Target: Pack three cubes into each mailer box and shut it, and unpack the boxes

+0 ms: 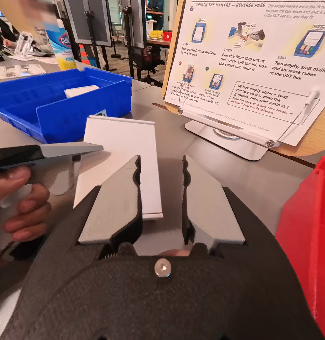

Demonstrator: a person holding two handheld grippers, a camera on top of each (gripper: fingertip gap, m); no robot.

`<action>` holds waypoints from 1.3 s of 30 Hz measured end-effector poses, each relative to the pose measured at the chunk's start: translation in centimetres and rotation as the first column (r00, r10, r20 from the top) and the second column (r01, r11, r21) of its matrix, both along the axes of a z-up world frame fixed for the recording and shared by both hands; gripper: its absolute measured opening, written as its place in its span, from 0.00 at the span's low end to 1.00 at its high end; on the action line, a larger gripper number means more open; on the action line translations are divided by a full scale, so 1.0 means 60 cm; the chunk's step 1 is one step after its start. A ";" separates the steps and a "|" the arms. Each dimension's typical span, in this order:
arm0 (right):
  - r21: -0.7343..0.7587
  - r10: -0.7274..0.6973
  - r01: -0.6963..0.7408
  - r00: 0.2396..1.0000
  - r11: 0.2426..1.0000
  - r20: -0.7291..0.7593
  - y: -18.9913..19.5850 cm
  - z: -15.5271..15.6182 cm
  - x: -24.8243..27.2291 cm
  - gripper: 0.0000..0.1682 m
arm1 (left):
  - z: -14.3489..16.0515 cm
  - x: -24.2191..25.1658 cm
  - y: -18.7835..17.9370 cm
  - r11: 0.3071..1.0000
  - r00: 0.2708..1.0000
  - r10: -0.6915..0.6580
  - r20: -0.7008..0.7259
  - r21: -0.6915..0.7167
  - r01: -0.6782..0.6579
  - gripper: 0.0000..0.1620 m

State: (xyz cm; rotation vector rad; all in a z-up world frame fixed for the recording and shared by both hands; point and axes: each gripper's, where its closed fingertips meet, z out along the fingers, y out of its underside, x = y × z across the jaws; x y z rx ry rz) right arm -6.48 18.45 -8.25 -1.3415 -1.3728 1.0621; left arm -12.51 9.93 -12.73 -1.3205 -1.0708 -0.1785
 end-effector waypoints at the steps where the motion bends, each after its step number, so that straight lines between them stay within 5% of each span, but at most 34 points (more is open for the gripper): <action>1: 0.002 0.005 -0.005 1.000 1.000 0.003 -0.001 -0.001 0.000 0.26 | -0.002 -0.002 -0.009 1.000 1.000 0.004 -0.016 -0.030 -0.005 0.42; 9: 0.039 0.064 -0.067 0.995 0.997 0.075 -0.023 -0.023 -0.001 0.27 | 0.055 -0.047 -0.090 0.988 0.987 -0.067 -0.147 -0.148 0.045 0.42; 16: 0.106 0.130 -0.150 0.976 0.983 0.177 -0.054 -0.062 0.006 0.29 | -0.042 -0.083 -0.077 0.856 0.968 -0.230 -0.100 -0.493 0.153 0.43; 25: 0.072 0.258 -0.281 0.938 0.957 0.230 -0.076 -0.090 0.054 0.31 | -0.053 -0.047 -0.088 0.847 0.930 -0.364 -0.055 -0.436 0.306 0.40; 31: 0.085 0.363 -0.400 0.887 0.912 0.284 -0.108 -0.110 0.079 0.28 | -0.066 -0.050 -0.129 0.691 0.845 -0.511 -0.159 -0.660 0.294 0.40; 39: 0.057 0.426 -0.468 0.843 0.882 0.329 -0.141 -0.128 0.084 0.28 | -0.084 -0.063 -0.123 0.560 0.753 -0.641 -0.149 -0.761 0.326 0.39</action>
